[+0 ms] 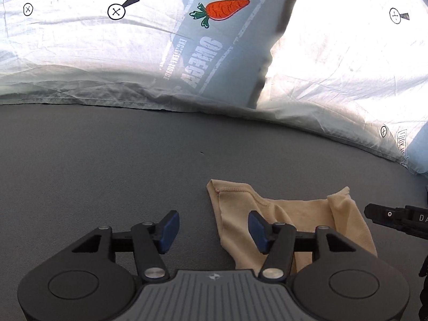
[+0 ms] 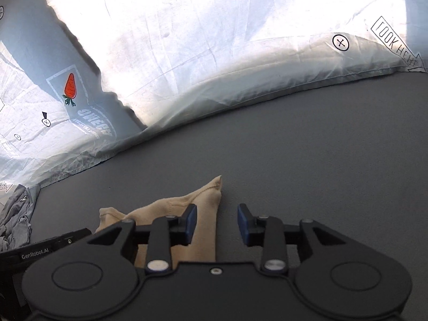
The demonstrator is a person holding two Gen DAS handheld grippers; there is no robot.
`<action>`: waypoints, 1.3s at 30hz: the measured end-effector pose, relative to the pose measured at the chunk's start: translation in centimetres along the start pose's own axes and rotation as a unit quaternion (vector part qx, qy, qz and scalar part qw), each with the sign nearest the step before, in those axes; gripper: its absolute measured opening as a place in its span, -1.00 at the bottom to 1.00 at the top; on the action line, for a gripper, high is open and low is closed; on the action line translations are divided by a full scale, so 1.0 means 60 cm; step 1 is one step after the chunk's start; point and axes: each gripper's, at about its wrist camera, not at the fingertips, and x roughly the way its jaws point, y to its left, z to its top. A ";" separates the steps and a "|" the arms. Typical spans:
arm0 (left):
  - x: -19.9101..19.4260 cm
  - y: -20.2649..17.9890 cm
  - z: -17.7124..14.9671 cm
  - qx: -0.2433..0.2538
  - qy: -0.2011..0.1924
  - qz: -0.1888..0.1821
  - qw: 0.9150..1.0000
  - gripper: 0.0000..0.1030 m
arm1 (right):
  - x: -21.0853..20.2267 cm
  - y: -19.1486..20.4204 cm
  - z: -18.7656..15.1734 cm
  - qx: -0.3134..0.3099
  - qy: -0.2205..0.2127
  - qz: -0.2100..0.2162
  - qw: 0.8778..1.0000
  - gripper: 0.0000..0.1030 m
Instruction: Fold clothes
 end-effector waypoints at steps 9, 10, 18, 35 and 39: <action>-0.161 0.005 -0.179 -0.036 0.059 -0.023 0.997 0.49 | -0.199 -0.028 -0.188 0.121 0.051 0.070 0.989 -0.18; -0.178 0.005 -0.209 -0.031 0.069 -0.021 0.997 0.49 | -0.217 -0.036 -0.211 0.133 0.058 0.076 0.987 -0.12; -0.262 0.030 -0.382 -0.085 0.119 -0.082 0.986 0.49 | -0.312 -0.087 -0.366 0.205 0.094 0.120 0.967 -0.07; -0.307 0.031 -0.486 -0.156 0.147 -0.205 0.955 0.39 | -0.354 -0.108 -0.457 0.239 0.093 0.168 0.952 -0.46; -0.316 0.016 -0.492 -0.113 0.142 -0.177 0.967 0.04 | -0.360 -0.066 -0.440 0.128 0.083 0.116 0.981 -0.54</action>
